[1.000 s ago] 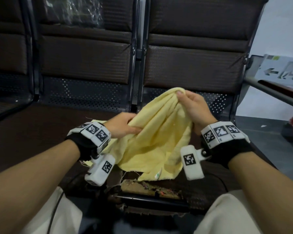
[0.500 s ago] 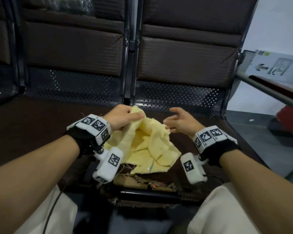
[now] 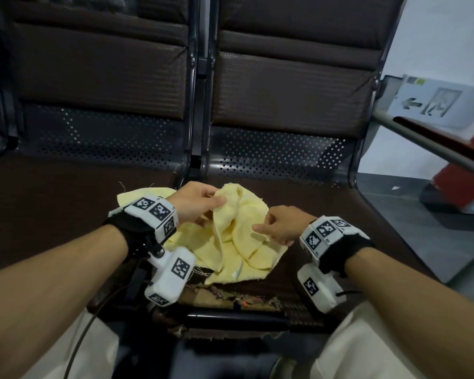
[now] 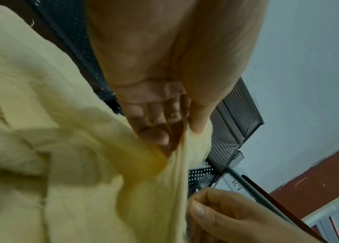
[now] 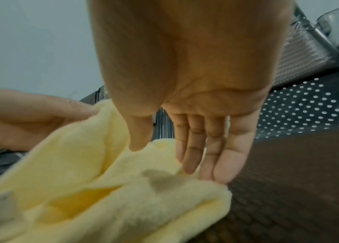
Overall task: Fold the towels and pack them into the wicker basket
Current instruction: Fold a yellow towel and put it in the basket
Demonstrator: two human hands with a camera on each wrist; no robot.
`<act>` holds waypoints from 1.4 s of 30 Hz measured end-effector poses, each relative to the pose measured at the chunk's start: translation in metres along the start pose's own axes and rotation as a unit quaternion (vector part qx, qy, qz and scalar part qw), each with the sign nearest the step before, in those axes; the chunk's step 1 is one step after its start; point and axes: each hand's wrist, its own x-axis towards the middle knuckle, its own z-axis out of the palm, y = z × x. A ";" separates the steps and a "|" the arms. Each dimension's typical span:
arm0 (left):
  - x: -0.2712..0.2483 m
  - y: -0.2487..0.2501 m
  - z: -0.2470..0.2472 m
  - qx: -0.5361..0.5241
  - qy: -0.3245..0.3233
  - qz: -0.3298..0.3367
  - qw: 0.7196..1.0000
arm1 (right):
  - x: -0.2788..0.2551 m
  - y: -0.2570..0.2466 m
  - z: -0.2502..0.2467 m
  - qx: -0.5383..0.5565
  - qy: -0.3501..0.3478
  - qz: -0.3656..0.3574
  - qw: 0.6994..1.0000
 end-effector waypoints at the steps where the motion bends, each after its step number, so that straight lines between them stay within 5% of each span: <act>1: 0.000 -0.001 -0.002 0.002 0.017 0.002 1.000 | 0.001 -0.002 0.001 -0.009 -0.004 0.011 1.000; 6: 0.002 -0.001 -0.015 -0.007 0.105 0.004 0.994 | 0.004 -0.012 0.005 -0.029 -0.008 0.045 0.999; 14: -0.002 0.003 -0.017 -0.060 0.105 -0.031 0.992 | 0.004 -0.019 0.007 -0.064 0.015 0.022 0.998; 23: -0.023 0.010 -0.028 -0.066 0.102 -0.006 0.993 | -0.012 -0.027 -0.014 0.067 0.199 -0.052 0.976; 27: -0.031 0.010 -0.031 -0.015 0.112 0.027 0.993 | -0.020 -0.036 -0.018 0.078 0.266 -0.146 0.950; 31: -0.037 0.014 -0.030 0.037 0.102 0.067 0.992 | -0.022 -0.052 -0.010 0.205 0.202 -0.216 0.933; 35: -0.043 0.019 -0.032 0.036 0.043 0.100 0.993 | -0.020 -0.065 -0.004 0.221 0.108 -0.240 0.939; 42: -0.044 0.013 -0.048 0.018 0.006 0.067 0.998 | -0.009 -0.066 -0.013 0.356 0.170 -0.215 0.894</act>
